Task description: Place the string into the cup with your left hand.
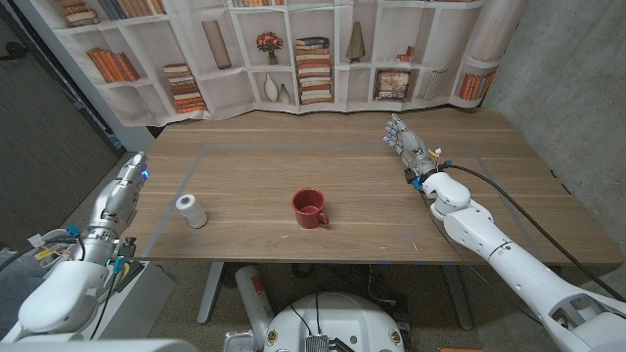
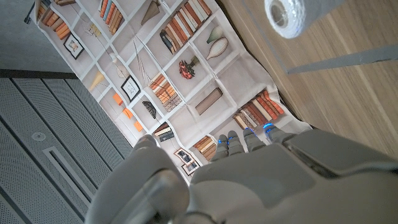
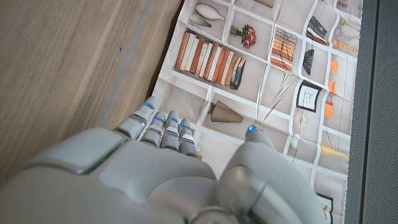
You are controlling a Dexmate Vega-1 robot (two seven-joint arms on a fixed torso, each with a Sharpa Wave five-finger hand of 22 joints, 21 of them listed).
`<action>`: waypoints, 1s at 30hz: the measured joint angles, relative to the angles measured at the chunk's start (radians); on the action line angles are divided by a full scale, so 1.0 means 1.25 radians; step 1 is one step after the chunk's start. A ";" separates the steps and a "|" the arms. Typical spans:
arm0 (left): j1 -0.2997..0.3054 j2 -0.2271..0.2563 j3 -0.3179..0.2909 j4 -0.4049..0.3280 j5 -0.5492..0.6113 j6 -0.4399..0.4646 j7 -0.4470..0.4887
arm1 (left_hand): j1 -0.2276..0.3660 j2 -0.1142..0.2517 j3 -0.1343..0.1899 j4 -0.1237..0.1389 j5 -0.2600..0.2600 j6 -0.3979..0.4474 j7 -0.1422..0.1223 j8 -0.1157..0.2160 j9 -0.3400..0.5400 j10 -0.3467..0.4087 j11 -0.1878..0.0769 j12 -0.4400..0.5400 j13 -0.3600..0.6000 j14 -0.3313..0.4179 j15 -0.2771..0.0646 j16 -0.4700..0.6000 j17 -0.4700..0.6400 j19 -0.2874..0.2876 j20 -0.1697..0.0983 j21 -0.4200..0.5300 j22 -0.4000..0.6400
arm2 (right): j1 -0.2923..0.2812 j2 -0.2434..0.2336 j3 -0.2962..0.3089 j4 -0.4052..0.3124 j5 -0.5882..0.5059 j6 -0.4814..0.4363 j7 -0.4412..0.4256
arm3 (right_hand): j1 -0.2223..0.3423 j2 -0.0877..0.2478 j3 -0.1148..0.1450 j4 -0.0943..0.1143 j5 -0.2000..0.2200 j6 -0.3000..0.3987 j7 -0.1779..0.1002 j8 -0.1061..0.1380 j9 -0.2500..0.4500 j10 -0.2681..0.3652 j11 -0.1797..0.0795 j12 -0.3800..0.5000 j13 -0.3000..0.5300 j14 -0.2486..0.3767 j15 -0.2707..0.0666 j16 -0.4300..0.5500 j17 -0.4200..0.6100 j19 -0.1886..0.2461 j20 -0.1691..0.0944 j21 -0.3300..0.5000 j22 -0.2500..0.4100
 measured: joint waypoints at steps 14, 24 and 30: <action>-0.011 -0.013 -0.001 0.034 -0.003 0.005 0.000 | 0.003 -0.003 -0.003 -0.003 0.000 0.006 0.000 0.000 0.000 0.004 -0.004 0.000 0.000 0.005 0.000 0.000 0.000 0.000 0.000 0.000 0.000 | 0.005 -0.007 0.000 -0.003 0.001 -0.010 0.008 | 0.000 0.000 -0.002 -0.002 0.000 0.000 0.000 0.000 0.000 0.000 0.000 0.000 0.000 0.000 0.000 0.000 0.000 0.000 0.000 0.000 0.000; -0.019 -0.017 0.013 0.048 0.014 0.008 0.017 | 0.017 -0.006 -0.007 -0.007 0.004 0.008 -0.003 0.000 0.000 0.009 0.000 0.000 0.000 0.011 0.006 0.000 0.000 0.000 0.000 0.000 0.000 | 0.004 -0.010 0.000 -0.005 0.003 -0.012 0.012 | 0.000 0.000 -0.002 -0.002 0.000 0.000 0.000 0.000 0.000 0.000 0.000 0.000 0.000 0.000 0.000 0.000 0.000 0.000 0.000 0.000 0.000; -0.025 -0.022 0.026 0.068 0.029 -0.013 0.034 | 0.053 -0.017 -0.006 -0.031 0.007 -0.004 0.008 -0.004 0.000 0.014 0.006 0.000 0.000 0.016 0.011 0.000 -0.002 -0.005 0.009 0.000 0.000 | 0.002 -0.012 0.000 -0.007 0.004 -0.013 0.013 | 0.000 0.000 -0.002 -0.002 0.000 0.000 0.000 0.000 0.000 0.000 0.000 0.000 0.000 0.000 0.000 0.000 0.000 0.000 0.000 0.000 0.000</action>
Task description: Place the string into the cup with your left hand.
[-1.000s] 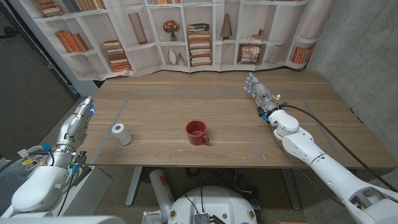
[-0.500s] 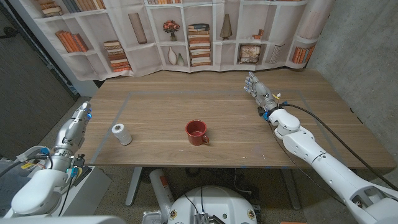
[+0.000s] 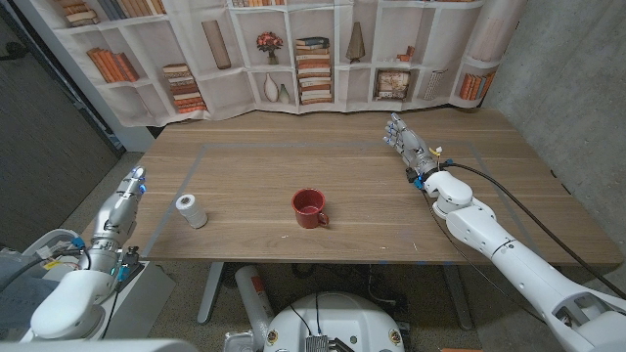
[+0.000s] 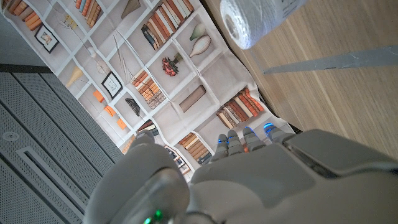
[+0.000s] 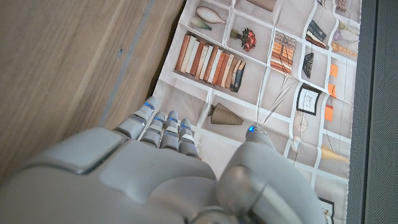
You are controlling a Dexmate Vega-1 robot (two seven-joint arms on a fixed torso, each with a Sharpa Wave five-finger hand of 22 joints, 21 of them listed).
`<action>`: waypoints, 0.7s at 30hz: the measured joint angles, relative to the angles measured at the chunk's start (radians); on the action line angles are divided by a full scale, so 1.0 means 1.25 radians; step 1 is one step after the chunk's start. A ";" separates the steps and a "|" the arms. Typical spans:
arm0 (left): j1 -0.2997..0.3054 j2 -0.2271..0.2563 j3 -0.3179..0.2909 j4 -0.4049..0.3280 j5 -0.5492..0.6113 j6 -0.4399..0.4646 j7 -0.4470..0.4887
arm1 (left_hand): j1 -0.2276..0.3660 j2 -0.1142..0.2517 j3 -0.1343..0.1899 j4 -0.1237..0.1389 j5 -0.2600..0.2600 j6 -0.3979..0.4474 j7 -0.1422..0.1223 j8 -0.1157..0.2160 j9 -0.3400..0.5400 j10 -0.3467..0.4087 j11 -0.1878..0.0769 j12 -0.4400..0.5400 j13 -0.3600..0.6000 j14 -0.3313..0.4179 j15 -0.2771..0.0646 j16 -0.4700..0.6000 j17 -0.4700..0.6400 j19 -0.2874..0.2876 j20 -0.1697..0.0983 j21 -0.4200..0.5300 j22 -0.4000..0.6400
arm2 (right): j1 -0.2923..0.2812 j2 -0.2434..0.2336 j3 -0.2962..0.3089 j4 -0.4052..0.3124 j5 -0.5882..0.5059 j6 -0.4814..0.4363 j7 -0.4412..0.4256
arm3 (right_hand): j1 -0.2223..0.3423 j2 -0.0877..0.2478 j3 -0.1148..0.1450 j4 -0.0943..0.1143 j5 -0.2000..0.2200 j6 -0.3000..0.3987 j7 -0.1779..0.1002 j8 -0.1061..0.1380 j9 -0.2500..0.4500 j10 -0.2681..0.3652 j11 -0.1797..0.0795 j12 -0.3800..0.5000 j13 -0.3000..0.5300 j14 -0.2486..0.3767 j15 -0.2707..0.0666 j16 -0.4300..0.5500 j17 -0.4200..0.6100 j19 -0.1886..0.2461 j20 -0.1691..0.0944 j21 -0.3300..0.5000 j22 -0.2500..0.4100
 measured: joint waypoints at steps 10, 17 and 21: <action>-0.001 0.003 0.025 0.017 0.029 -0.019 0.036 | 0.055 -0.021 0.001 -0.034 0.006 -0.025 0.012 -0.003 0.004 -0.003 0.003 -0.003 0.004 0.006 0.009 0.000 0.002 0.001 0.024 0.000 0.000 | 0.000 0.001 -0.001 0.005 0.002 0.000 0.007 | 0.000 0.000 0.000 0.000 0.000 0.000 0.000 0.000 0.000 0.000 0.000 0.000 0.000 0.000 0.000 0.000 0.000 0.000 0.000 0.000 0.000; 0.003 0.015 0.040 0.010 0.058 -0.016 0.070 | 0.096 -0.023 0.006 -0.059 0.015 -0.038 0.010 -0.003 0.004 -0.008 0.007 -0.006 0.004 0.004 0.010 0.000 0.002 0.002 0.031 0.000 0.000 | 0.000 0.003 -0.002 0.010 0.004 0.003 0.012 | 0.000 0.000 -0.003 -0.003 0.000 0.000 0.000 0.000 0.000 0.000 0.000 0.000 0.000 0.000 0.000 0.000 0.000 0.000 0.000 0.000 0.000; 0.007 0.022 0.046 0.002 0.078 0.003 0.090 | 0.116 -0.018 0.011 -0.069 0.017 -0.039 0.006 -0.003 0.004 -0.011 0.004 -0.006 0.004 0.004 0.010 0.000 0.002 0.002 0.032 0.000 0.000 | -0.001 0.004 -0.002 0.012 0.006 0.005 0.014 | 0.000 0.000 -0.003 -0.003 0.000 0.000 0.000 0.000 0.000 0.000 0.000 0.000 0.000 0.000 0.000 0.000 0.000 0.000 0.000 0.000 0.000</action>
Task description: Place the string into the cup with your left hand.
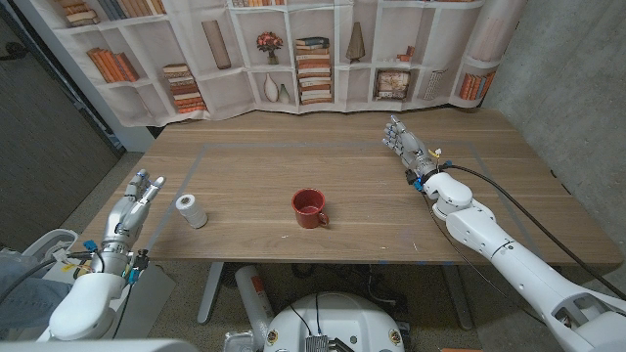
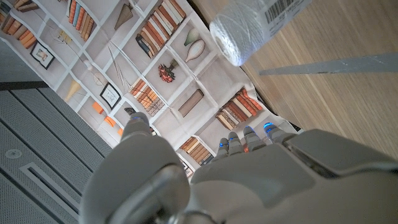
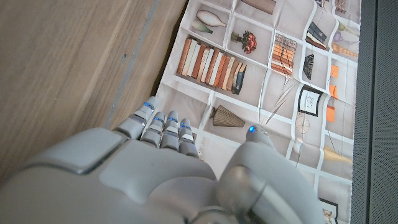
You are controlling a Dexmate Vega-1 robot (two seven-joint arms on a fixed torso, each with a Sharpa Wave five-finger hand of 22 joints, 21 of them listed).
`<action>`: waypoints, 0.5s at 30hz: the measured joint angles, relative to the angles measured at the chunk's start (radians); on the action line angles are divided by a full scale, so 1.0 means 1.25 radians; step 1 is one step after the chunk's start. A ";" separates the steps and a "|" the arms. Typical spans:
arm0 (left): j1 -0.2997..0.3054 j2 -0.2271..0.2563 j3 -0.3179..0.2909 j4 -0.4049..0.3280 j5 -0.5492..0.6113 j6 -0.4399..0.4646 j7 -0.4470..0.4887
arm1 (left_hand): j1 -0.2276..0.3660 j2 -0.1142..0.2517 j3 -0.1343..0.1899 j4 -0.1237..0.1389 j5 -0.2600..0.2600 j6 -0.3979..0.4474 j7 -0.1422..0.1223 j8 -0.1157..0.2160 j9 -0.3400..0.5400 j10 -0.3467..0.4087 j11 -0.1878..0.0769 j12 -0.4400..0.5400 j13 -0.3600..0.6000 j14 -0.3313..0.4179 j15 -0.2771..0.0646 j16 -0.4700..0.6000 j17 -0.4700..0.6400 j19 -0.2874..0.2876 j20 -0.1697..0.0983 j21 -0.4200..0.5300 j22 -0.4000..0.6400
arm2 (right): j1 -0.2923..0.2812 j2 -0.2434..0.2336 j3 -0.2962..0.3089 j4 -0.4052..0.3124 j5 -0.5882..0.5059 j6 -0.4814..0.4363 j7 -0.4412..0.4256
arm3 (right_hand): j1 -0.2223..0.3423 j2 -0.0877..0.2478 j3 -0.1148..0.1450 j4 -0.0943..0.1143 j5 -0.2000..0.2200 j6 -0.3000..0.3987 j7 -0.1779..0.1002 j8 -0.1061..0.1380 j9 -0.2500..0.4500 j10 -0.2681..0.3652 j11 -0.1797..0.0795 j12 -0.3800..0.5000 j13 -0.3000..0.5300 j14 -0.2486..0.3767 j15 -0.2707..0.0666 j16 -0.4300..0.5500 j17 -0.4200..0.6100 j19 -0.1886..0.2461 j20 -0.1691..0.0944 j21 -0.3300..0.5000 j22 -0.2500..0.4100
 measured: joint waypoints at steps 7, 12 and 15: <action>0.006 0.016 0.014 -0.020 0.028 0.029 0.026 | 0.031 0.003 0.008 -0.016 0.004 0.001 -0.001 0.000 0.000 -0.004 -0.004 -0.003 0.000 -0.002 -0.002 0.000 0.000 -0.002 0.002 0.000 0.000 | -0.002 0.002 0.000 0.004 0.003 0.006 0.004 | 0.000 0.000 0.000 0.000 0.000 0.000 0.000 0.000 0.000 0.000 0.000 0.000 0.000 0.000 0.000 0.000 0.000 0.000 0.000 0.000 0.000; 0.010 0.029 0.025 -0.037 0.053 0.065 0.045 | 0.047 0.003 0.011 -0.026 0.004 0.001 -0.001 0.000 0.000 -0.008 -0.008 -0.003 0.000 -0.007 0.001 0.000 0.000 0.002 0.006 0.000 0.000 | -0.004 0.003 0.000 0.007 0.005 0.011 0.006 | 0.003 0.003 0.000 0.000 0.003 0.000 0.000 0.000 0.000 0.000 0.000 0.000 0.000 0.000 0.000 0.000 0.000 0.000 0.000 0.000 0.000; 0.012 0.034 0.031 -0.045 0.066 0.082 0.054 | 0.055 0.001 0.012 -0.027 0.004 0.001 -0.001 0.000 0.000 -0.008 -0.008 -0.003 0.000 -0.007 0.001 0.000 0.000 0.002 0.006 0.000 0.000 | -0.005 0.004 0.001 0.009 0.006 0.013 0.008 | 0.003 0.003 0.000 0.000 0.003 0.000 0.000 0.000 0.000 0.000 0.000 0.000 0.000 0.000 0.000 0.000 0.000 0.000 0.000 0.000 0.000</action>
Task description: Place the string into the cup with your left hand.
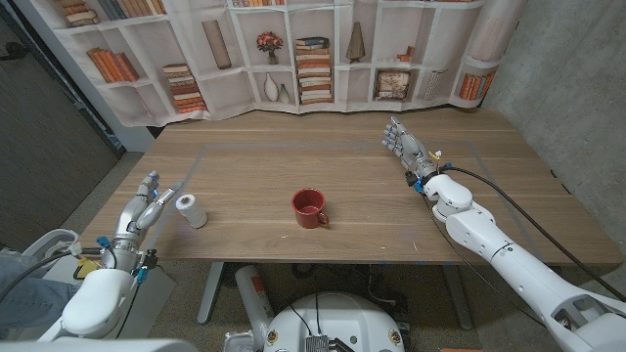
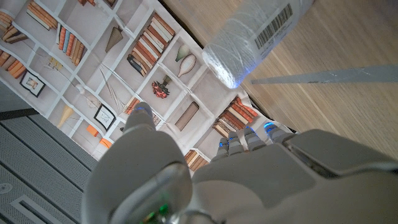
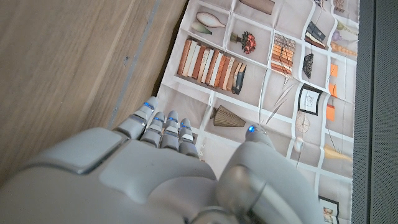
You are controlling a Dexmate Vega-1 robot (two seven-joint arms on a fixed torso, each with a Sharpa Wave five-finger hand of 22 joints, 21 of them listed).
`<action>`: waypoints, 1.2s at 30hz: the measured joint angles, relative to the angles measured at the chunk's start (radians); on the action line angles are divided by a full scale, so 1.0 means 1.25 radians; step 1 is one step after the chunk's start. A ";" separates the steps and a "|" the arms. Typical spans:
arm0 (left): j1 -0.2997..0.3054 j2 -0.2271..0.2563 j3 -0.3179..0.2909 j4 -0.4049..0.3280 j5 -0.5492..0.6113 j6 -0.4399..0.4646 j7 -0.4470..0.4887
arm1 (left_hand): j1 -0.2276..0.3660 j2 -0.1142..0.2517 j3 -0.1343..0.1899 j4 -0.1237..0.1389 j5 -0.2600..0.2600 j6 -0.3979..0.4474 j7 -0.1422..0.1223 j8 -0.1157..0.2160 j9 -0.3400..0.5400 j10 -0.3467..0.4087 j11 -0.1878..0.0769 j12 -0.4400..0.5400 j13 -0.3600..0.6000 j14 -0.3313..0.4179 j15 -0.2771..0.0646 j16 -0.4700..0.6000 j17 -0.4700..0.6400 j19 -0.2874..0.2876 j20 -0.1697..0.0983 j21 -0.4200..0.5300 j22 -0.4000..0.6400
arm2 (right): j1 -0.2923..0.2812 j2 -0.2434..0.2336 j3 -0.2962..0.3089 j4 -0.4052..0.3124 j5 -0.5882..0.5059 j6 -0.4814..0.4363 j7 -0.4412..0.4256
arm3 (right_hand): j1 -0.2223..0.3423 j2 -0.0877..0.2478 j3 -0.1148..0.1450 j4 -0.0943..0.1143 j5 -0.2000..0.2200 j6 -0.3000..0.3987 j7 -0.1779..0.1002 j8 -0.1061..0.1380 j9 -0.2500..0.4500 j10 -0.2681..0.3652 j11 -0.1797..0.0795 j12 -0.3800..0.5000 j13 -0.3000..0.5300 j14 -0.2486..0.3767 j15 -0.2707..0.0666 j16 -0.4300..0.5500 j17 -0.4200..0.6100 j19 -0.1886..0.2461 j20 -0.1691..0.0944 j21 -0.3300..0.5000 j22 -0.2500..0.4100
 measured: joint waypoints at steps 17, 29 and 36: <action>-0.006 0.025 0.042 -0.017 0.045 0.063 0.035 | 0.036 0.002 0.005 -0.018 0.000 0.000 -0.009 0.004 0.000 0.003 -0.003 0.000 0.004 0.000 0.000 0.000 0.000 -0.004 0.004 0.000 0.000 | -0.001 0.006 0.002 0.010 0.003 0.009 0.003 | 0.000 0.000 0.000 0.000 0.000 0.000 0.000 0.000 0.000 0.000 0.000 0.000 0.000 0.004 0.004 0.000 0.000 0.000 0.000 0.000 0.000; -0.019 0.041 0.064 -0.013 0.055 0.098 0.043 | 0.058 0.008 0.011 -0.029 0.006 0.003 -0.014 0.006 0.000 0.013 -0.006 0.003 0.004 0.006 0.000 0.000 0.000 -0.004 0.004 0.000 0.000 | 0.003 0.015 0.000 0.021 0.003 0.011 0.002 | 0.000 0.000 -0.003 -0.003 0.000 0.000 0.000 0.000 0.000 0.000 0.000 0.000 0.000 0.004 0.004 0.000 0.000 0.000 0.000 0.000 0.000; -0.021 0.050 0.074 -0.019 0.069 0.129 0.052 | 0.077 0.014 0.016 -0.034 0.006 0.013 -0.019 0.010 0.004 0.016 -0.010 0.006 0.004 0.010 -0.005 0.000 0.000 -0.001 0.007 0.000 0.000 | 0.006 0.020 -0.002 0.030 0.003 0.013 0.001 | 0.000 0.000 -0.003 -0.003 0.000 0.002 -0.002 0.000 0.000 0.000 0.000 0.000 0.000 0.004 0.004 0.000 0.000 0.000 0.000 0.000 0.000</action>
